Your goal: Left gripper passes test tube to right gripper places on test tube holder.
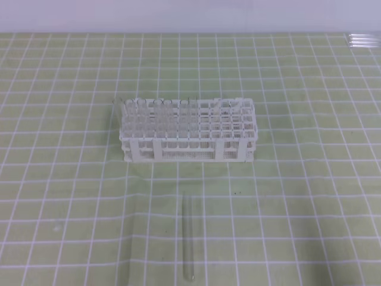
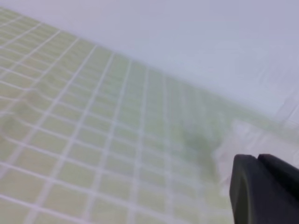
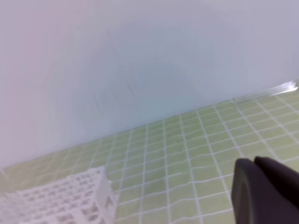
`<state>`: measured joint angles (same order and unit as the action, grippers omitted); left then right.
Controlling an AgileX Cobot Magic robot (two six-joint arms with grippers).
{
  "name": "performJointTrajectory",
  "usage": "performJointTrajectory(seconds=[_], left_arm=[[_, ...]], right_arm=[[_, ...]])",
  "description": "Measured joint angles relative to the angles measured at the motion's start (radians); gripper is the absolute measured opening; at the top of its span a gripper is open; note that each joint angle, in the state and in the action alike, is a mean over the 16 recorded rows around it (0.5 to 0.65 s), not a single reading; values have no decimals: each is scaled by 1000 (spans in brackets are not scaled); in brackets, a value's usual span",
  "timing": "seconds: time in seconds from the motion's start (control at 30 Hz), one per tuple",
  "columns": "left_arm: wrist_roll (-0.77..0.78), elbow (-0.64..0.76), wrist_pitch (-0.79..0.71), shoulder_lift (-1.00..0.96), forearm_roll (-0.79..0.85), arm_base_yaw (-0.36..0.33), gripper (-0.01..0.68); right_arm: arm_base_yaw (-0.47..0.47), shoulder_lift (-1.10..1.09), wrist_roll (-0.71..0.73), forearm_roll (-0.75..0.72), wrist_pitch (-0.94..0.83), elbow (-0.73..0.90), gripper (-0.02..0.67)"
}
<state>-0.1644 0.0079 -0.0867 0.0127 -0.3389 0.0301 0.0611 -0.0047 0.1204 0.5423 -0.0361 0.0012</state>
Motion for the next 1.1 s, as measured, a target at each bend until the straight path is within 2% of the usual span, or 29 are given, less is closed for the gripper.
performJointTrajectory(seconds=[0.57, 0.83, 1.1], left_arm=[[27, -18, -34, -1, -24, 0, -2], [52, -169, -173, -110, -31, 0, -2], [130, -397, -430, -376, -28, 0, -3]], right_arm=[[0, 7, 0, 37, -43, -36, -16], [0, 134, 0, 0, -224, -219, -16], [0, 400, 1, -92, -479, -488, -16]])
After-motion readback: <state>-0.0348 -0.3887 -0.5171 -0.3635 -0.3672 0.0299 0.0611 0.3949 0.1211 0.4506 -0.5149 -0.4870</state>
